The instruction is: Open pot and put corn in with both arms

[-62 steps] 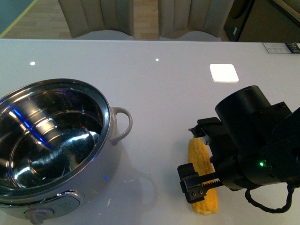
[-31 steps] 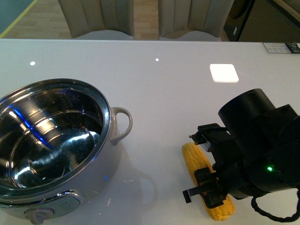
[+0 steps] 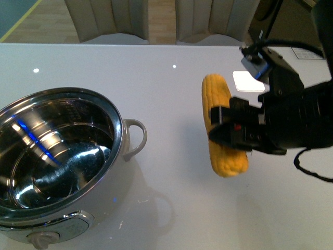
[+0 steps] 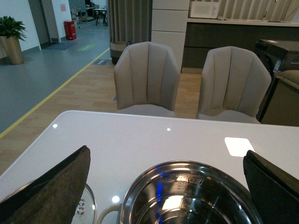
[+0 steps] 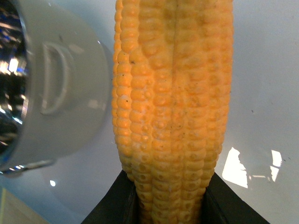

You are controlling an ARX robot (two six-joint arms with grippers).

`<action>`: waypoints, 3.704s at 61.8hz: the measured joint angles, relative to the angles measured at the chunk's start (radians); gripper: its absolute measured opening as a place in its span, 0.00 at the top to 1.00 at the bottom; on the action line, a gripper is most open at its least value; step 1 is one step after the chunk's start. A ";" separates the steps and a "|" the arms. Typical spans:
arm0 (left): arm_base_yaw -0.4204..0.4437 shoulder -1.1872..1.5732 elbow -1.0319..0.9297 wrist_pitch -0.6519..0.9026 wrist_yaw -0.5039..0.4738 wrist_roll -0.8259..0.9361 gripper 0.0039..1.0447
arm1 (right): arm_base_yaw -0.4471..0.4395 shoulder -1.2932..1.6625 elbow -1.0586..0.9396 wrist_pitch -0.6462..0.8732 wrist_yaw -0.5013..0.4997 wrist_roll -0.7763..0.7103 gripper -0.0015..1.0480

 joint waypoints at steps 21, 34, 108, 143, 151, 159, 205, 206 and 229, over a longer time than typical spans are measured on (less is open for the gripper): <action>0.000 0.000 0.000 0.000 0.000 0.000 0.07 | 0.077 -0.047 0.133 0.000 -0.031 0.171 0.80; 0.000 0.000 0.000 0.000 0.000 0.000 0.07 | 0.145 -0.001 0.227 -0.001 -0.009 0.245 0.81; 0.000 0.000 0.000 0.000 0.000 0.000 0.07 | 0.386 0.363 0.524 -0.060 0.029 0.427 0.65; 0.000 0.000 0.000 0.000 0.000 0.000 0.07 | 0.327 0.279 0.420 0.018 0.039 0.472 0.09; 0.000 0.000 0.000 0.000 0.000 0.000 0.07 | 0.250 0.134 0.303 0.061 0.058 0.470 0.09; 0.000 0.000 0.000 0.000 0.000 0.000 0.07 | 0.133 -0.091 0.138 0.049 0.066 0.406 0.09; 0.000 0.000 0.000 0.000 0.000 0.000 0.07 | -0.085 -1.237 -0.355 -0.427 0.287 0.002 0.09; 0.000 0.000 0.000 0.000 0.000 0.000 0.07 | -0.085 -1.241 -0.355 -0.427 0.288 0.002 0.09; 0.000 0.000 0.000 0.000 0.000 0.000 0.07 | -0.147 -1.423 -0.596 0.025 0.515 -0.329 0.57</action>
